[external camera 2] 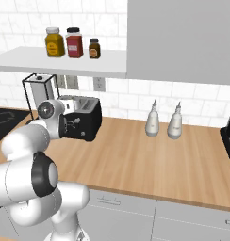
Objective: Start the toaster. Once the lever pops up, take the bread to the plate on the dining counter.
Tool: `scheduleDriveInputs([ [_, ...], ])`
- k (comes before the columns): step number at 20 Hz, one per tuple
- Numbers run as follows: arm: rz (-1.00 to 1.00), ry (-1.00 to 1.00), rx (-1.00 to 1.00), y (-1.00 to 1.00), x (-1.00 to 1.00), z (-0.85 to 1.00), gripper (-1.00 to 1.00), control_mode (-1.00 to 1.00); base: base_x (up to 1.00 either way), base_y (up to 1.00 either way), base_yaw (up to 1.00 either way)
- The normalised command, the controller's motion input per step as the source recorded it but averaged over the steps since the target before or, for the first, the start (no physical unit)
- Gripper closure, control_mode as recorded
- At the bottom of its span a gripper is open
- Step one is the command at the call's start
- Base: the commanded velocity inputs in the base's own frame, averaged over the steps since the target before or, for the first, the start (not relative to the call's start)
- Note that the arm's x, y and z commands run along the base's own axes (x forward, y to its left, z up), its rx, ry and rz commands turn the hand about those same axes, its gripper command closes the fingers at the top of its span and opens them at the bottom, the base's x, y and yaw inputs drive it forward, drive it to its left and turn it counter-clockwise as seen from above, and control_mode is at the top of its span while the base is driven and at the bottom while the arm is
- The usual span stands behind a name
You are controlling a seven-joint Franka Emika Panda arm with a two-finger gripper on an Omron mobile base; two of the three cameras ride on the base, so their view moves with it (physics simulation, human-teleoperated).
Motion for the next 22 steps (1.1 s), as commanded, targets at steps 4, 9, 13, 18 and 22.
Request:
scheduleDriveInputs([
  [4,0.00,0.00,-0.01,0.08,0.00,0.01,-1.00,-1.00,0.00,0.00,0.00],
  [9,0.00,0.00,0.00,0.08,0.00,0.01,-1.00,-1.00,0.00,0.00,0.00],
  [13,0.00,0.00,0.00,0.01,0.00,0.00,-1.00,-1.00,0.00,0.00,0.00],
  [18,-0.02,0.02,0.00,0.00,0.04,0.01,-1.00,-1.00,0.00,0.00,0.00],
  [22,-0.04,0.08,0.10,0.00,0.18,0.03,-1.00,-1.00,0.00,0.00,0.00],
])
